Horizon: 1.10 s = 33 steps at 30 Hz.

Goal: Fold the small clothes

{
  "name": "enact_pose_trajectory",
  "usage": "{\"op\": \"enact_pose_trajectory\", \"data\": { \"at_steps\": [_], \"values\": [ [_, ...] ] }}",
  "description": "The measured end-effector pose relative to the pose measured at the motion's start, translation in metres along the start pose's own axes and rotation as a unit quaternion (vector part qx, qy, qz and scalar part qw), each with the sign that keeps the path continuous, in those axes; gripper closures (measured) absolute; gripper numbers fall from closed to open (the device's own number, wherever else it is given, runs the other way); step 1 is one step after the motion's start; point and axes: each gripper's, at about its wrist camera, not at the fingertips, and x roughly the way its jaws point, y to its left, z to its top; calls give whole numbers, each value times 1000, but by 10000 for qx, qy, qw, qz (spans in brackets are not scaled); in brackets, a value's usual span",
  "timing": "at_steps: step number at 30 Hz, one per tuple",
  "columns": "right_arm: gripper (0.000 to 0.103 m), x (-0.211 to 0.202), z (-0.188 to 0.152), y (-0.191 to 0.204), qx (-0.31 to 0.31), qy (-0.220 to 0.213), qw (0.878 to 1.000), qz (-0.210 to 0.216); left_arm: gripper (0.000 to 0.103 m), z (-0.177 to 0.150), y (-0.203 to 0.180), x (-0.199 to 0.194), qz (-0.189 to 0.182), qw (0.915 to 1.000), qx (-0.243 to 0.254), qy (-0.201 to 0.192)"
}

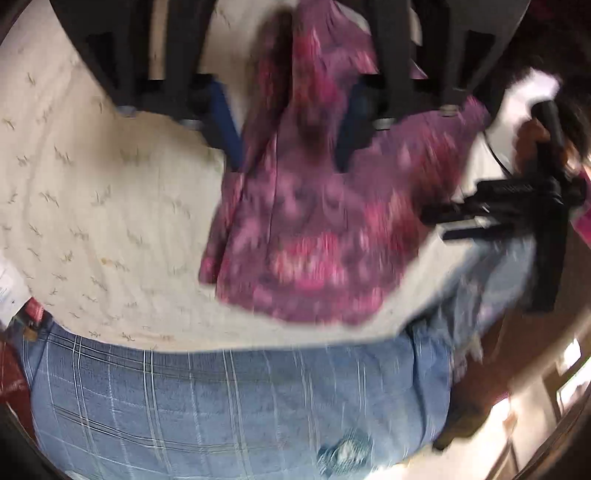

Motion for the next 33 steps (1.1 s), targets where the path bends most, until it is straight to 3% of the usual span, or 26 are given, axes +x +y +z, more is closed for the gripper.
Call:
{"op": "enact_pose_trajectory", "data": {
  "at_steps": [2,4,7,12,14,16,17,18,21,23,26,29,30,31,33],
  "values": [
    [26,21,-16,2,-59,447,9985,-304,23,-20,-10,8,208,9997,113,-1],
    [0,25,-24,-7,319,313,9982,-409,18,-28,-13,7,372,9990,117,-200],
    [1,20,-31,-22,759,449,9957,-287,18,-34,-11,-4,454,9986,108,-238],
    [1,3,-54,-17,32,408,9955,-858,12,-43,-2,-9,512,9984,-4,-240],
    [14,-11,-57,-13,56,200,9969,-756,13,-44,3,-14,353,9989,-262,-169],
    [46,-25,-62,-4,-96,25,9990,-431,13,-46,2,-20,206,9989,-312,-271],
    [50,-27,-65,2,-237,20,9989,-410,13,-48,0,-20,254,9989,-243,-307],
    [54,-25,-68,5,-334,74,9986,-415,13,-49,-3,-16,369,9989,-139,-265],
    [91,-4,-73,16,-229,375,9990,75,12,-52,-4,-7,401,9990,-148,-131],
    [91,-6,-74,16,-114,292,9995,29,11,-53,-2,-7,365,9990,-217,-121],
    [86,2,-76,8,-82,484,9988,19,8,-53,3,-6,310,9989,-328,-81],
    [76,-14,-68,3,175,400,9990,85,9,-53,3,-16,300,9988,-334,-173],
    [66,-19,-66,0,242,331,9992,33,9,-54,2,-19,354,9988,-274,-213],
    [43,-24,-62,-3,289,299,9991,-93,8,-54,0,-22,420,9986,-206,-250],
    [21,-24,-53,-9,261,313,9968,-690,8,-55,-6,-26,635,9974,-77,-332]
  ]
}}
